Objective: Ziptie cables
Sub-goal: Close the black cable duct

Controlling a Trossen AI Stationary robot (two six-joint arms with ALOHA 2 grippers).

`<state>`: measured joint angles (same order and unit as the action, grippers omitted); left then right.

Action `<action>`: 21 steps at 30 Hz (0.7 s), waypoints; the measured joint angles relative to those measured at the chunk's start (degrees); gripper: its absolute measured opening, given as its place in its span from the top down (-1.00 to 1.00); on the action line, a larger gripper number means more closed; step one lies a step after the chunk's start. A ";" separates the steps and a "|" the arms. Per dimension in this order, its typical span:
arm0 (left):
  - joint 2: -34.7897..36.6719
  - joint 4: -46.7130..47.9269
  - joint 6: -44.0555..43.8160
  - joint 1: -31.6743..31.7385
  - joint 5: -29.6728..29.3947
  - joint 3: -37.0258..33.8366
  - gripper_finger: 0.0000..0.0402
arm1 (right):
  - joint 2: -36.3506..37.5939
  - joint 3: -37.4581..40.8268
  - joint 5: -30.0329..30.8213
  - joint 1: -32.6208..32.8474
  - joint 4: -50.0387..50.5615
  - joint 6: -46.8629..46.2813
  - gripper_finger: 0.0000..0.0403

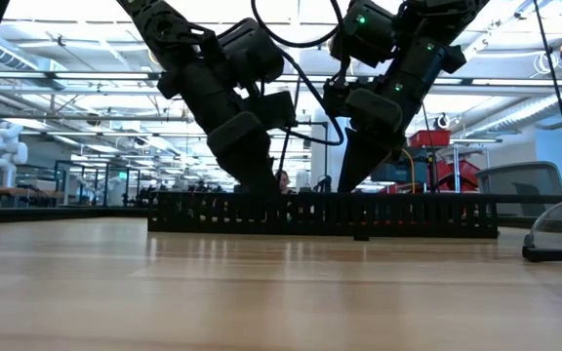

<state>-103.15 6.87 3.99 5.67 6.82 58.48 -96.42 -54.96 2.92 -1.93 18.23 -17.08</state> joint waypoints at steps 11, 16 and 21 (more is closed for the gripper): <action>-0.07 0.59 1.04 1.98 0.13 -1.22 -0.71 | 0.00 0.00 0.01 0.02 -0.01 -0.02 1.00; -0.07 -0.27 1.01 2.58 2.71 -1.22 -0.67 | 0.00 0.00 0.00 -0.01 -0.05 -0.02 1.00; -0.07 -0.50 1.00 2.45 2.85 -1.20 -0.67 | 0.00 0.00 0.01 -0.01 -0.07 -0.02 1.00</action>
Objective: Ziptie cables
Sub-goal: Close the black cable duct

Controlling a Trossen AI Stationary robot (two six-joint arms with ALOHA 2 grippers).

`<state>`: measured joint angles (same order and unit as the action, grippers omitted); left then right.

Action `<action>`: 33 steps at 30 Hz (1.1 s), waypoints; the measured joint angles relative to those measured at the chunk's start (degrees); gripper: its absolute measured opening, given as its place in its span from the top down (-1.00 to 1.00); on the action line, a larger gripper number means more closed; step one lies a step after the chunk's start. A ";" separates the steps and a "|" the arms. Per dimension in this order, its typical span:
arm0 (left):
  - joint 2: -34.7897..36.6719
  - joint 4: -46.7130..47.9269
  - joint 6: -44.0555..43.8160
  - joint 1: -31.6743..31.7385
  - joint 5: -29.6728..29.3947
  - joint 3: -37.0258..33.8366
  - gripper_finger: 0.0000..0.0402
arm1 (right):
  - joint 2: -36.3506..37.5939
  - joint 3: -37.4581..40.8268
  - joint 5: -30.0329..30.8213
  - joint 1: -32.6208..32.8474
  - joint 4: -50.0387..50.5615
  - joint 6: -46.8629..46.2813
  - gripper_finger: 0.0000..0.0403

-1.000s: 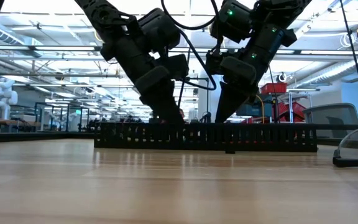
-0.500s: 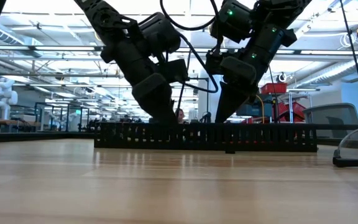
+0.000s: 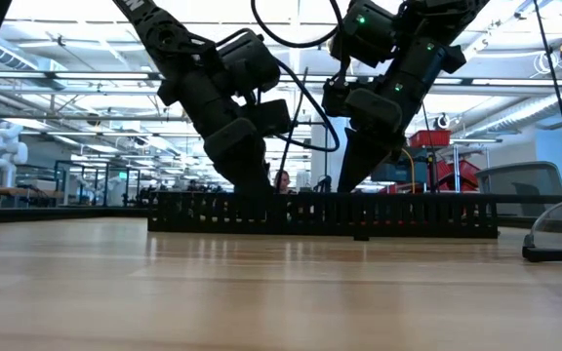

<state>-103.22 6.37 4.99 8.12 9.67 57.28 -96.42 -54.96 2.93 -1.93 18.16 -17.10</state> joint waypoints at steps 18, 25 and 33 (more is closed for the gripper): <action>0.00 -1.53 0.26 0.00 1.55 0.00 -0.15 | 0.00 0.00 0.01 0.00 -0.01 0.00 1.00; 0.00 -1.70 0.26 0.00 1.61 0.00 -0.11 | 0.00 0.00 0.01 0.00 0.00 0.00 1.00; 0.00 -1.60 0.25 0.00 1.62 0.00 -0.11 | 0.17 -0.04 0.11 0.16 0.27 0.00 1.00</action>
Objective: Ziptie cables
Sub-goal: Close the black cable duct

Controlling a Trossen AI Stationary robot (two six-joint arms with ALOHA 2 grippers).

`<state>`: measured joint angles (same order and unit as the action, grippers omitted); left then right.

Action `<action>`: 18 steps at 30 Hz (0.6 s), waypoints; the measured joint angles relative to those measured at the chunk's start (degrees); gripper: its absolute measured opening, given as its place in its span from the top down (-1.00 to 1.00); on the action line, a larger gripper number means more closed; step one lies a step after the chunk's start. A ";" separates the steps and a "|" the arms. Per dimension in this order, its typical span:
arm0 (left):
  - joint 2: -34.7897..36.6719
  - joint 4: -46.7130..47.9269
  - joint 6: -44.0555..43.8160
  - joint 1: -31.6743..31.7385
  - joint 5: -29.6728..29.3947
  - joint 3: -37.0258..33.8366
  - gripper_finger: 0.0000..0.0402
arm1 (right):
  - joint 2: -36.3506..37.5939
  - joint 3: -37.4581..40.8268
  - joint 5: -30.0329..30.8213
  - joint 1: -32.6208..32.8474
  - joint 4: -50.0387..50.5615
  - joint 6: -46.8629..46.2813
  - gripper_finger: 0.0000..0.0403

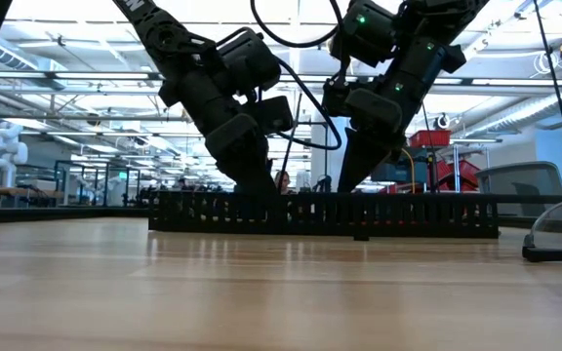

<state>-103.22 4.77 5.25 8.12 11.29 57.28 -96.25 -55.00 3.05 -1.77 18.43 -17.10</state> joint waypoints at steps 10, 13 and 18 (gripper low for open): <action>0.00 -0.07 -0.14 -0.02 -0.02 0.04 -0.11 | 5.94 0.31 1.31 -0.53 1.52 0.13 1.00; 0.00 0.02 -0.14 0.00 -0.01 0.04 -0.11 | 7.79 0.31 1.54 -0.51 2.36 -0.02 1.00; 0.00 0.22 -0.14 0.00 -0.02 0.04 -0.11 | 11.53 0.11 -0.41 0.54 9.02 -1.08 1.00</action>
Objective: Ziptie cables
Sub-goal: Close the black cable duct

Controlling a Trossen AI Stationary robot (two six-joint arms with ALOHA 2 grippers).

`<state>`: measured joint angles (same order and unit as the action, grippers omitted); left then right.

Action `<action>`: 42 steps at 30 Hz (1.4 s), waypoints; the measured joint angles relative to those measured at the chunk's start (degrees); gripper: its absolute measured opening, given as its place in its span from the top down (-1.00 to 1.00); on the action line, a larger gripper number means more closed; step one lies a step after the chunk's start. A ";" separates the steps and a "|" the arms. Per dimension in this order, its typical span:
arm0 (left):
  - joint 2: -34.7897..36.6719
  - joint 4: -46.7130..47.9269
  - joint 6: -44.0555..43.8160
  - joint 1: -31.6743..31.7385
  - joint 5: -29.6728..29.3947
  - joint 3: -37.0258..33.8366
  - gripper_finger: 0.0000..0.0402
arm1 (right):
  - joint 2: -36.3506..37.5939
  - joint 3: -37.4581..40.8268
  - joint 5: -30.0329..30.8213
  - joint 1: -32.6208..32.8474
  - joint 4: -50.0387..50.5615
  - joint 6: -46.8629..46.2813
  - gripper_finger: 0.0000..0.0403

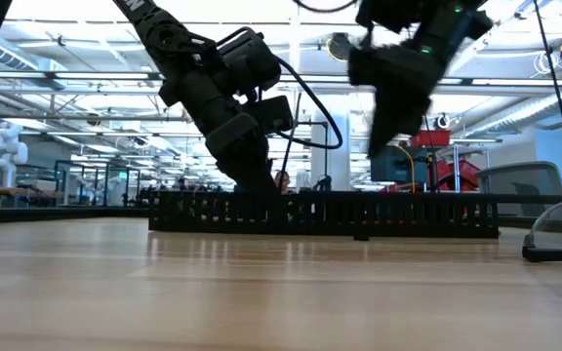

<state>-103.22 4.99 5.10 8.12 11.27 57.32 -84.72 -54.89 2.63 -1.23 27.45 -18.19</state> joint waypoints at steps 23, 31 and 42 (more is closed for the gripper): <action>0.02 0.14 0.20 0.00 -1.00 0.00 -0.11 | -8.89 -0.43 2.11 -0.66 4.97 5.40 1.00; 0.07 0.42 0.27 -0.02 -1.25 0.00 -0.11 | -11.90 -0.28 0.38 -0.68 -6.44 5.43 1.00; 0.07 0.12 -2.65 -0.04 -1.47 0.00 -0.11 | -10.90 -0.01 0.35 -0.86 -9.94 3.64 1.00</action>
<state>-103.15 5.12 2.45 8.08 9.79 57.32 -95.61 -54.90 2.98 -2.09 17.52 -14.55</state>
